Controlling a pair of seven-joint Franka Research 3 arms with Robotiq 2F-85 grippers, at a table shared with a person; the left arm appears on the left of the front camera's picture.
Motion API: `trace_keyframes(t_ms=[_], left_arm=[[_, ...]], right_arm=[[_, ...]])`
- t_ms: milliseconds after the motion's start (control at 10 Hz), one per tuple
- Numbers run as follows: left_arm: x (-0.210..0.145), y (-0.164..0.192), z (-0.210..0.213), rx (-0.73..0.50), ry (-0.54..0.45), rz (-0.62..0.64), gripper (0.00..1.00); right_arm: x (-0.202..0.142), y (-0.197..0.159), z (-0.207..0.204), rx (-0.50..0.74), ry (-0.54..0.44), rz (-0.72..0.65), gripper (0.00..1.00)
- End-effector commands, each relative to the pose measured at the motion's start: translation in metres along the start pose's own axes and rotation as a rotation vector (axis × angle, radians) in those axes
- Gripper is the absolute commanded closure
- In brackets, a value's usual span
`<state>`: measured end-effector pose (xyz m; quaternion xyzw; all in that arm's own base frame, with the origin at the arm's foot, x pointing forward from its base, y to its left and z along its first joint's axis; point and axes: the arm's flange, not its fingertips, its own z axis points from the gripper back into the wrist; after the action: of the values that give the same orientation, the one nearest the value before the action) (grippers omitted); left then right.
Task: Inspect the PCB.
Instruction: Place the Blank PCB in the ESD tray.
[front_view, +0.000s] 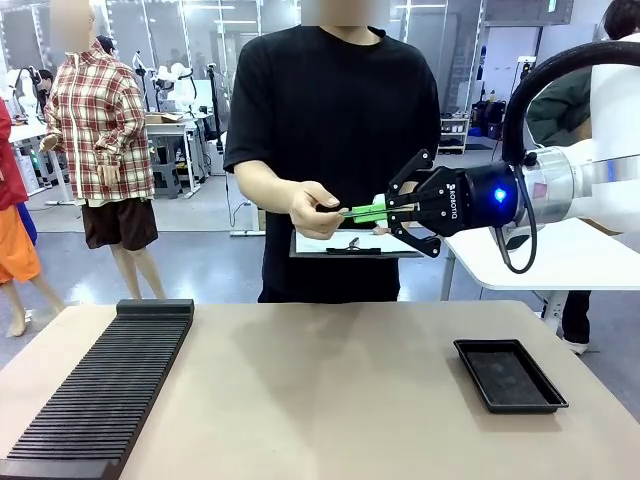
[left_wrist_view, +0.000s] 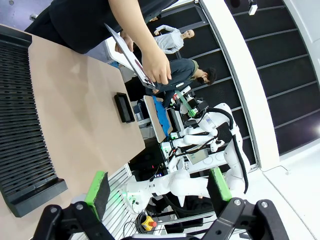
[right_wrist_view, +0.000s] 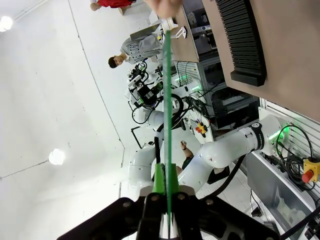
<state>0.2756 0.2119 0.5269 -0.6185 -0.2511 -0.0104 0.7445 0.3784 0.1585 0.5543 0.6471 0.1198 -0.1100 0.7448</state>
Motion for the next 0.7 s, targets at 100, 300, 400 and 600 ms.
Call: trace_keyframes(t_ms=[100,300,400,600], left_arm=[[-0.0012,-0.0017,-0.0009,-0.003,0.005,-0.010,0.00],[-0.0012,-0.0017,-0.0009,-0.003,0.005,-0.010,0.00],[-0.0012,-0.0017,-0.0009,-0.003,0.005,-0.010,0.00],[-0.0012,-0.0017,-0.0009,-0.003,0.005,-0.010,0.00]], right_arm=[[-0.0007,0.0018,-0.0005,-0.008,0.000,0.000,1.00],[-0.0007,0.0018,-0.0005,-0.008,0.000,0.000,1.00],[-0.0007,0.0018,-0.0005,-0.008,0.000,0.000,1.00],[-0.0007,0.0018,-0.0005,-0.008,0.000,0.000,1.00]])
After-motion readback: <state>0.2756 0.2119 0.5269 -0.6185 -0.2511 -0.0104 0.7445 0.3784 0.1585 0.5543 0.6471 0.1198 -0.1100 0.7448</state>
